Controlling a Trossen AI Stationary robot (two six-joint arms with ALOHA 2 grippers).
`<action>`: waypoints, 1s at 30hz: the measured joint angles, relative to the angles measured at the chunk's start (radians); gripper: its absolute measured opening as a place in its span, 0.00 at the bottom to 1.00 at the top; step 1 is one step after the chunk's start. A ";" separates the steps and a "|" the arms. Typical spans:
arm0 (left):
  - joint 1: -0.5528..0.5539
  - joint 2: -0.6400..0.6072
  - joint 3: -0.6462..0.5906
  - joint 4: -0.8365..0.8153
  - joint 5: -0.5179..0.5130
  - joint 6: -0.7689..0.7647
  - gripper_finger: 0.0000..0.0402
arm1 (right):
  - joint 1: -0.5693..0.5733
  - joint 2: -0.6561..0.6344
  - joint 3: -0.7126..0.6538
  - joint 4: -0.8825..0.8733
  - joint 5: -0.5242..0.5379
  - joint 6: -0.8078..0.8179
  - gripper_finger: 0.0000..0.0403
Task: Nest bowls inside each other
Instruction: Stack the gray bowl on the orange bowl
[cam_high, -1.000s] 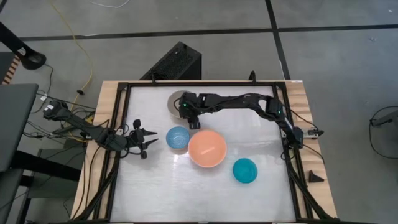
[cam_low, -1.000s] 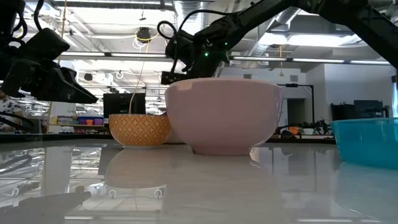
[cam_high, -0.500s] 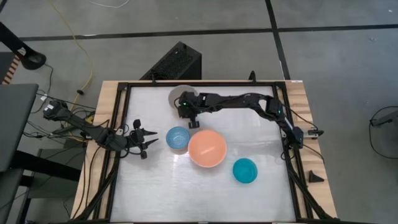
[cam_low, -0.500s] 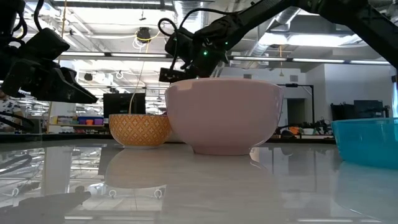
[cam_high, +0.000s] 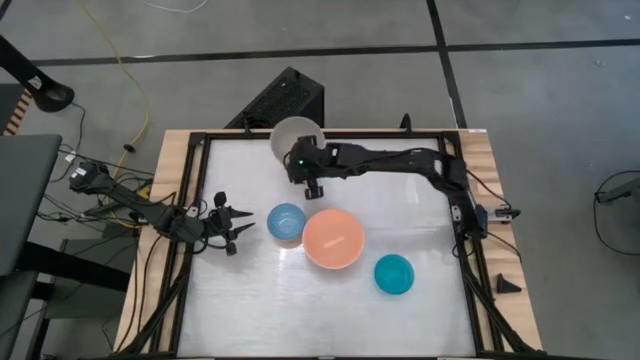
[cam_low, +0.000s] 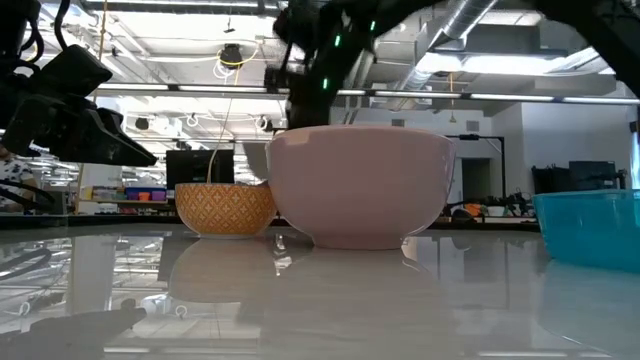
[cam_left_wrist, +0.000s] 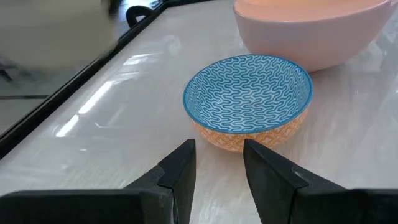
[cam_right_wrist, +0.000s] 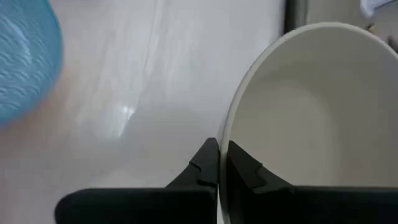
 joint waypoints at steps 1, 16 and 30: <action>0.000 0.000 0.000 0.002 0.001 0.000 0.31 | 0.009 -0.028 0.003 -0.004 0.000 0.001 0.08; 0.000 0.000 0.000 0.003 0.002 0.000 0.31 | 0.264 -0.422 -0.174 -0.198 -0.137 0.143 0.08; 0.000 0.000 0.000 0.004 0.000 0.000 0.31 | 0.585 -0.734 -0.760 0.175 0.010 0.316 0.08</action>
